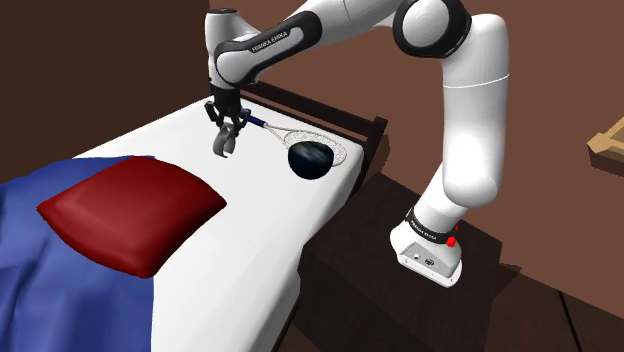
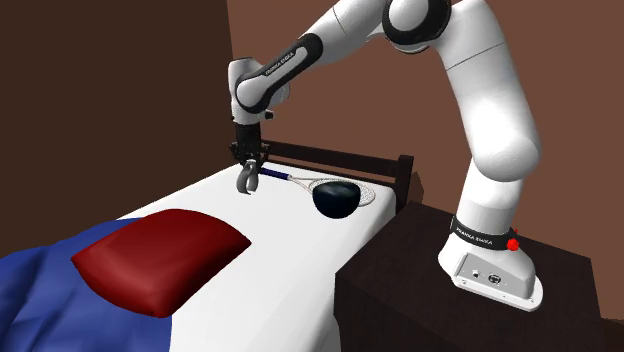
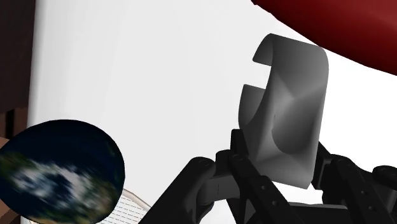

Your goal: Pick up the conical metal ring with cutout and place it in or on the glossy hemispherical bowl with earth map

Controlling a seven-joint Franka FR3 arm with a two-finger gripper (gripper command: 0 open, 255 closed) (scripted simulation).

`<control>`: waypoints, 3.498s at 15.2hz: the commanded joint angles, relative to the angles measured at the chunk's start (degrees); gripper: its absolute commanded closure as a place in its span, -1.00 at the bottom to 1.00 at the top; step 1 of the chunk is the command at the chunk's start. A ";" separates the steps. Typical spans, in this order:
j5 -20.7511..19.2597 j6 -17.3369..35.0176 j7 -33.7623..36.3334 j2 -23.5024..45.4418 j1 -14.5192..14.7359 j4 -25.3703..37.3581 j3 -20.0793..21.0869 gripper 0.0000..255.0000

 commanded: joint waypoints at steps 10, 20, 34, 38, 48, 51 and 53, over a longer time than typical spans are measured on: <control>2.23 -1.11 -4.34 -9.27 -3.76 -7.88 0.00 1.00; 6.13 3.36 -16.64 -23.48 -11.61 -25.99 -3.06 1.00; 7.74 4.19 -35.07 -36.24 -20.28 -39.39 -11.90 1.00; 7.74 7.41 -35.07 -34.44 -20.27 -40.80 -11.92 1.00; 7.75 15.48 -35.06 -29.02 -20.27 -43.46 -11.92 1.00; 7.75 17.88 -35.06 -27.16 -20.27 -44.00 -11.92 1.00; 7.75 19.07 -35.06 -26.21 -20.27 -44.24 -11.93 1.00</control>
